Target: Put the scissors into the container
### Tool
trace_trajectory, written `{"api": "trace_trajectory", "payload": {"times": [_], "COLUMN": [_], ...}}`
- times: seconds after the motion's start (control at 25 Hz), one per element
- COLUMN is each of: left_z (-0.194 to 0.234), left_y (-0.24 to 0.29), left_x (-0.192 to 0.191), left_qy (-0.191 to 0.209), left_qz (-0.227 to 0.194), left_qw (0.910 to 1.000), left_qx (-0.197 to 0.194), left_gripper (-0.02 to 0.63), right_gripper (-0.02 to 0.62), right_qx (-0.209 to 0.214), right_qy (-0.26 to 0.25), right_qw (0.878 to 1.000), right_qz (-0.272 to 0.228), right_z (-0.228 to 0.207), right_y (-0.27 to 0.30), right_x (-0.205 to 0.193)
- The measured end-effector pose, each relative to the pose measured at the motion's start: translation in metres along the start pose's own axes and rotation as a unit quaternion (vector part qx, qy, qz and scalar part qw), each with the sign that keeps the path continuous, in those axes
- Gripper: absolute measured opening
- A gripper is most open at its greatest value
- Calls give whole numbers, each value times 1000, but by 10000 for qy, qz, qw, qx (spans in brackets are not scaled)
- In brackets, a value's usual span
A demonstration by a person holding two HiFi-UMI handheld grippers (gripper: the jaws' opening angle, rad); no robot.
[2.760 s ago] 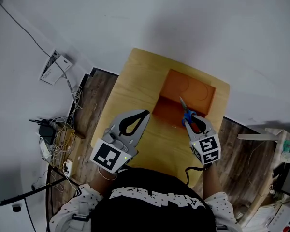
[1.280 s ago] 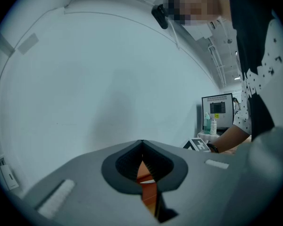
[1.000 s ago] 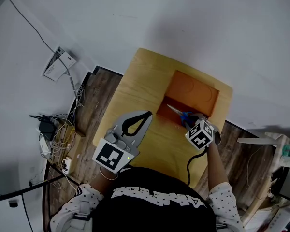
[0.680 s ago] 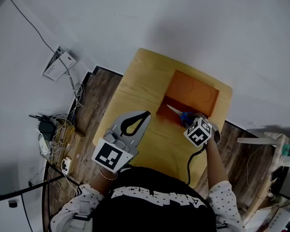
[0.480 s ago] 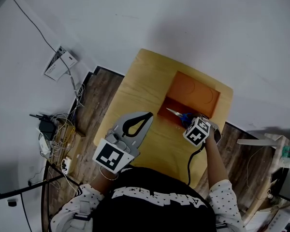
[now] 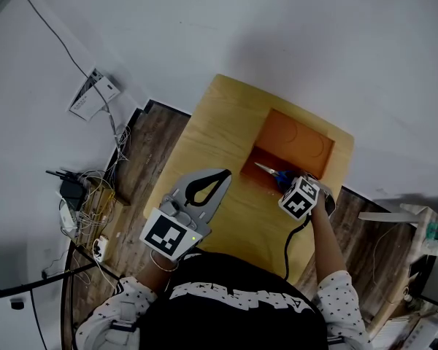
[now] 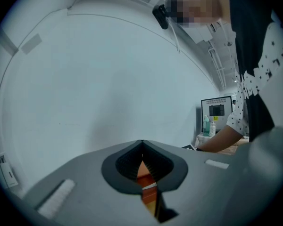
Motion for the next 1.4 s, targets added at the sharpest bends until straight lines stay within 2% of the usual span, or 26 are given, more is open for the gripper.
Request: {"api": "trace_trajectory", "payload": {"times": [0.4, 0.96, 1.4], "left_z": [-1, -3, -4], "left_y": [-1, -1, -1], "left_x": [1, 1, 1], "left_qy": [9, 9, 0], "left_qz": [-14, -6, -30], "left_qw": [10000, 10000, 10000], "left_qx": [0, -2, -38], "left_gripper": [0, 0, 0], "right_gripper": [97, 98, 112], "right_qx": [27, 46, 104], "right_qy": [-14, -36, -237], "right_qw": [9999, 9999, 9996], "right_qz": [-161, -150, -92], "right_z": [-1, 1, 1], "right_y": [-3, -3, -5], "right_x": [1, 0, -4]}}
Point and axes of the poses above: the fingertips, and each gripper's own axes: y forward along the fingers, z to its left, x out of its top, the point moved 5 cm from there along -y, backward along the fingers, and after that the axes turned 4 degrees about -z, right-handed, at the moved point
